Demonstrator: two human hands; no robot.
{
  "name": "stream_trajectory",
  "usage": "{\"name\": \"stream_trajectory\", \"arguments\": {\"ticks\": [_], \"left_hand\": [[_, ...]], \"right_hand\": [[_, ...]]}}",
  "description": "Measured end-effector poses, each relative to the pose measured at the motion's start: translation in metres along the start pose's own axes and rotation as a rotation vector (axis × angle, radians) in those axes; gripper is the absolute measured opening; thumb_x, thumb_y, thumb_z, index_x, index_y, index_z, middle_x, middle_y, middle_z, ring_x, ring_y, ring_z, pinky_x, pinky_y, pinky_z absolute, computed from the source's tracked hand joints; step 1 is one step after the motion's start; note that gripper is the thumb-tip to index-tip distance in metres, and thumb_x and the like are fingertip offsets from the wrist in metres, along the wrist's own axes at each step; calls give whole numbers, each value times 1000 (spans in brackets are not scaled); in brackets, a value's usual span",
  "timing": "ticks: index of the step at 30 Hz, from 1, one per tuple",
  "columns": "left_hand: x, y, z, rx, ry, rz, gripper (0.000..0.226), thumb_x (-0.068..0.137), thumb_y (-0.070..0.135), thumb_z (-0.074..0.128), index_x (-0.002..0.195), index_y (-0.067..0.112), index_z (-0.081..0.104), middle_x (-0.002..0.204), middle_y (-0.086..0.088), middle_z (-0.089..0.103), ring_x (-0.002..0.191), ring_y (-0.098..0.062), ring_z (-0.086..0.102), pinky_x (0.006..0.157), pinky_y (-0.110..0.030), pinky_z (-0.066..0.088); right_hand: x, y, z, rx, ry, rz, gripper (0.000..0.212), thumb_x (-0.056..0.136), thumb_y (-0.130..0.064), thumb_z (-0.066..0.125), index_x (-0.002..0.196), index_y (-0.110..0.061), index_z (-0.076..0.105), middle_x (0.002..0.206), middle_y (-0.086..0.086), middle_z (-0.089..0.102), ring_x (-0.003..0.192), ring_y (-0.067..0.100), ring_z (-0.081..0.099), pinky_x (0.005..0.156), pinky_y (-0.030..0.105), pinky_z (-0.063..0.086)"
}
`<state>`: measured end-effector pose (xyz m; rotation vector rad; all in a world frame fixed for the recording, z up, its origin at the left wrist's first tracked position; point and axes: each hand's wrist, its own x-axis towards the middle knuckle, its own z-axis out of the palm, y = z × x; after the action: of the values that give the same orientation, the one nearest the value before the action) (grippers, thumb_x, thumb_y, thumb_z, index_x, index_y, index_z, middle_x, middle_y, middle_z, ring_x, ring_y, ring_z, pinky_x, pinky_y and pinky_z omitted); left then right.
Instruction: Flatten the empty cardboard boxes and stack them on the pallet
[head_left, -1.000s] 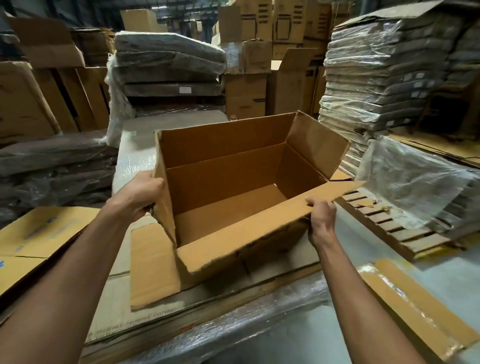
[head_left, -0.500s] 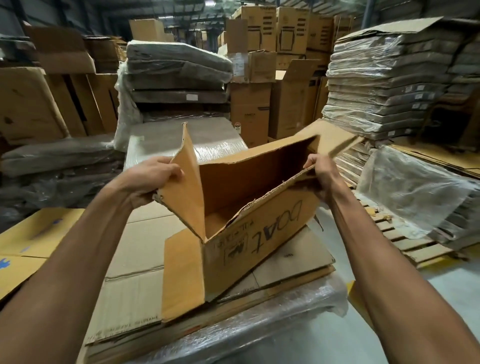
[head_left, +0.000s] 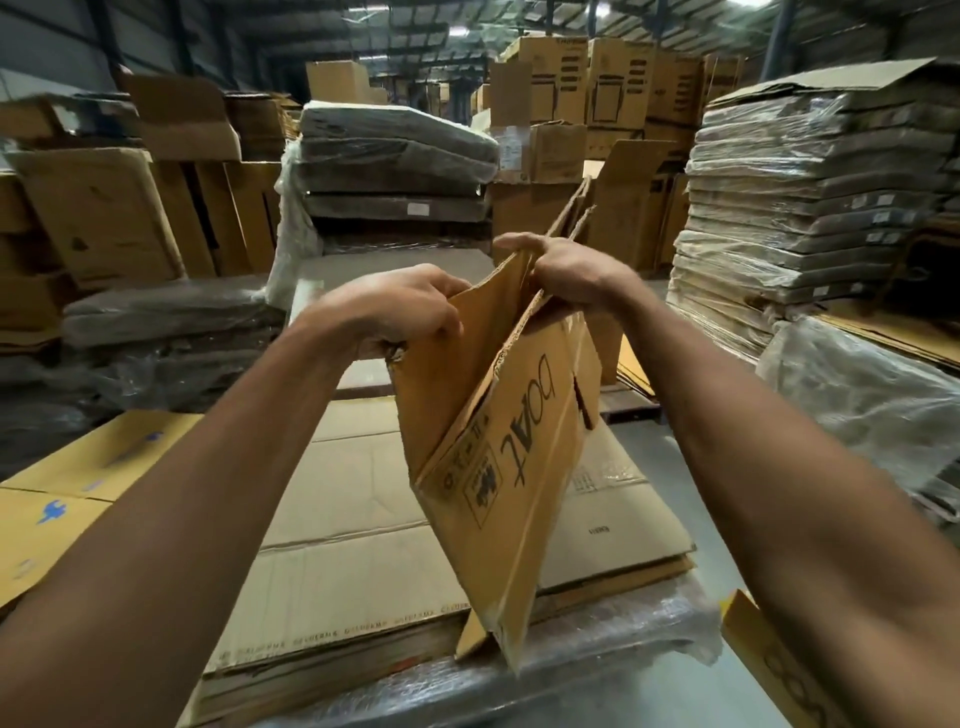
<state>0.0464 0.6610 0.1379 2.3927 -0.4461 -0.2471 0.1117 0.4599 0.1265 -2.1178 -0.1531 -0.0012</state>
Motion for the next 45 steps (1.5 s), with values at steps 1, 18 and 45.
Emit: {"name": "stream_trajectory", "arguments": {"ticks": [1, 18, 45], "left_hand": [[-1, 1, 1, 2, -5, 2, 47, 105, 10, 52, 149, 22, 46, 118, 2, 63, 107, -22, 62, 85, -39, 47], [-19, -139, 211, -638, 628, -54, 13, 93, 40, 70, 84, 31, 70, 76, 13, 73, 73, -9, 71, 60, -20, 58], [83, -139, 104, -1410, 481, -171, 31, 93, 2, 57, 123, -3, 63, 118, -18, 73, 103, -32, 72, 88, -43, 60]], "right_hand": [[2, -6, 1, -76, -1, 3, 45, 102, -4, 50, 139, -29, 56, 124, 14, 63, 89, 29, 76, 71, 41, 65], [47, 22, -12, 93, 317, 80, 25, 96, -11, 54, 114, 0, 67, 119, 22, 65, 107, 39, 69, 81, 49, 62], [-69, 288, 99, 1527, 538, 438, 62, 82, -27, 78, 138, -8, 60, 121, 19, 72, 95, 32, 75, 77, 50, 63]]}}
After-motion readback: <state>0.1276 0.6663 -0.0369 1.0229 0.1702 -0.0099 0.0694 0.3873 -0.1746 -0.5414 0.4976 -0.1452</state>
